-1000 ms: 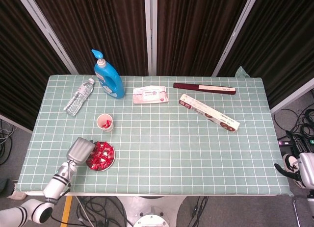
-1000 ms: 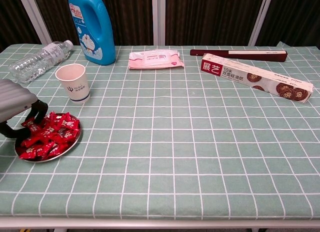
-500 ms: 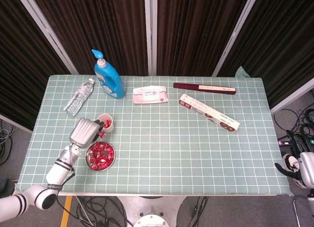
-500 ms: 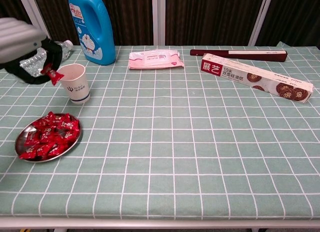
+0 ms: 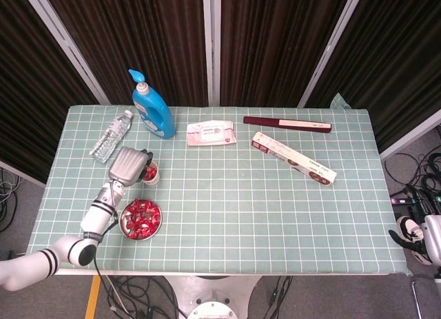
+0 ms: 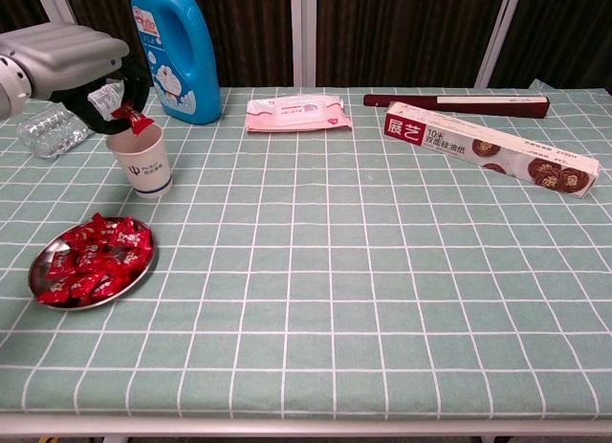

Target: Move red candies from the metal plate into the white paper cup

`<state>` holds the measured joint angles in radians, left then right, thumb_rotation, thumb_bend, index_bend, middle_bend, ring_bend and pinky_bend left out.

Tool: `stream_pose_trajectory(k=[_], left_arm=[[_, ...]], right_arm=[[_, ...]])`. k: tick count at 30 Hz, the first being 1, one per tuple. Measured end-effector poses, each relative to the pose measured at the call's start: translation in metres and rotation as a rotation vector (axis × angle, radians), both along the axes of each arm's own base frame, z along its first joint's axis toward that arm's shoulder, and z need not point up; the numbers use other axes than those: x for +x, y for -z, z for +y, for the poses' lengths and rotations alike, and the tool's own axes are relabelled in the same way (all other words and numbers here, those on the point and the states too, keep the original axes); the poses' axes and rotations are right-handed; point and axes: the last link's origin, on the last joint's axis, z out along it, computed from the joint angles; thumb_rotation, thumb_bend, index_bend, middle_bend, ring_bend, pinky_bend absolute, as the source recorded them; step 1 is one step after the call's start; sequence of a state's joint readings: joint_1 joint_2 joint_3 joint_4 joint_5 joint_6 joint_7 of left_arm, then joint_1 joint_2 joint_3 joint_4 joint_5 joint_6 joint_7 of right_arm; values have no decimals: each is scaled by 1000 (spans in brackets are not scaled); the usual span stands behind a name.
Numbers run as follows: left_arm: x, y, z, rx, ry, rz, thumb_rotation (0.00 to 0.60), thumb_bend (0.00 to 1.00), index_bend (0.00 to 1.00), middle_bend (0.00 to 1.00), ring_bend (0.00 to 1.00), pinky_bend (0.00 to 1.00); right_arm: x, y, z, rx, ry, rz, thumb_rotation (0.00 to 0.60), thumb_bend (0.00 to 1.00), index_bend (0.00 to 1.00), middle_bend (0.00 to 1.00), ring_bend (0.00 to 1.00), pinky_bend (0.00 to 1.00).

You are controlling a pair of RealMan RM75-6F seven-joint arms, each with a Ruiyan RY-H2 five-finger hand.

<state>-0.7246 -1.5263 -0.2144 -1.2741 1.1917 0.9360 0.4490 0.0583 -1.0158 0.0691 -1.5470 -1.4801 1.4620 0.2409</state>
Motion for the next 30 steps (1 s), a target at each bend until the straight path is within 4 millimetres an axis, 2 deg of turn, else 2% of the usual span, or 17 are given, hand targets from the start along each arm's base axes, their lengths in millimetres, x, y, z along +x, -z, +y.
stream_pose_trajectory(k=[3,8,12,15,19,25,30], left_arm=[[-2,2,0,-7,-8,11,600,336,427,479,950,1000],[-4,0,-6,-6,-10,9,600,326,383,416,943,1000],[-3,-7,-17,10,11,-20,600,315,385,416,942,1000],[-3,-15,-33,23,46,-54,600,315,416,441,942,1000],[-12,-20,-65,2,105,-63,600,315,470,491,944,1000],[-35,-4,-107,-121,95,6,600,315,479,498,944,1000],[-47,14,-121,-189,60,61,600,290,478,498,944,1000]], right_arm=[[0,0,0,1,0,1,600,101,0,138,100,435],[0,1,-1,3,0,1,600,101,0,138,100,435],[2,1,-2,5,-8,1,600,101,0,138,100,435],[3,1,-3,6,-12,3,600,101,0,138,100,435],[3,2,-3,11,-13,4,600,101,0,138,100,435],[5,2,-3,10,-22,-1,600,101,0,138,100,435],[5,2,-2,11,-25,0,600,101,0,138,100,435]])
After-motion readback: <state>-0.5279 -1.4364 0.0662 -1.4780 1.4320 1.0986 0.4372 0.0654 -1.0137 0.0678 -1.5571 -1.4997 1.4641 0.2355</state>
